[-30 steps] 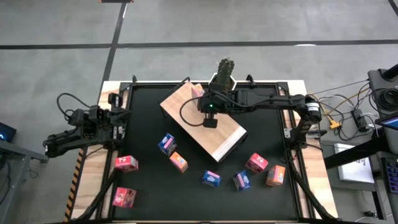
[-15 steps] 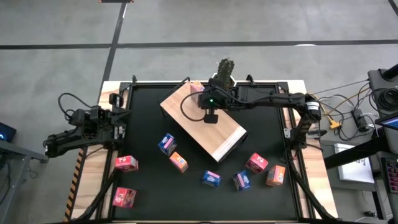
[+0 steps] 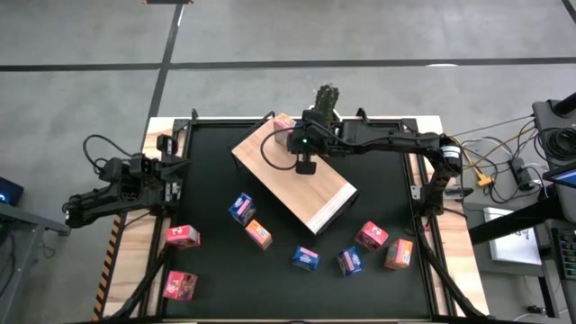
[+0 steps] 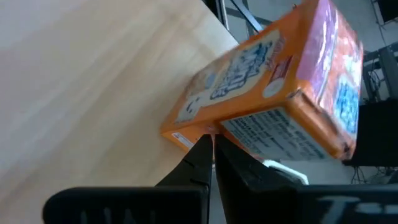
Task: Stack cereal on shelf
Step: Put the middle orange cereal box on the shelf, then put the top blue cereal box on the shelf
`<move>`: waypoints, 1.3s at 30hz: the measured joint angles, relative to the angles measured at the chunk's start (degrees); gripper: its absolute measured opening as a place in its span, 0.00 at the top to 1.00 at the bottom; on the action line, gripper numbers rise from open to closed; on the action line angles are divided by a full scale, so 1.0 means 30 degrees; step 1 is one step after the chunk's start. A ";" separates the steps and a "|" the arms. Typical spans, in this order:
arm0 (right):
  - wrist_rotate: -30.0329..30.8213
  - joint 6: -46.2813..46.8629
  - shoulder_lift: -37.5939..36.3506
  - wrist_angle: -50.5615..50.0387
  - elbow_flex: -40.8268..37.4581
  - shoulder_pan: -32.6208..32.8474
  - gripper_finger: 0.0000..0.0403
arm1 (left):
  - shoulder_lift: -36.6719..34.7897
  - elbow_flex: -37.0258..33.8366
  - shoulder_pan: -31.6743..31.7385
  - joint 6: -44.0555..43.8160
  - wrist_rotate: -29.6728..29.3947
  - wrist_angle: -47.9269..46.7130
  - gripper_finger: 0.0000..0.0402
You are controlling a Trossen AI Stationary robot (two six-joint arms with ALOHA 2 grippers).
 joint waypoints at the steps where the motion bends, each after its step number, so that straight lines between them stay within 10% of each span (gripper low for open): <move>1: 0.0000 -0.0181 0.0000 0.0013 0.0000 -0.0089 0.98 | 0.0000 0.0000 0.0004 0.0043 0.0000 0.0011 1.00; 39: -0.0438 0.0200 -0.3042 0.2069 -0.2024 0.2216 0.98 | -0.0012 0.0000 0.0006 -0.0868 0.0000 0.0182 1.00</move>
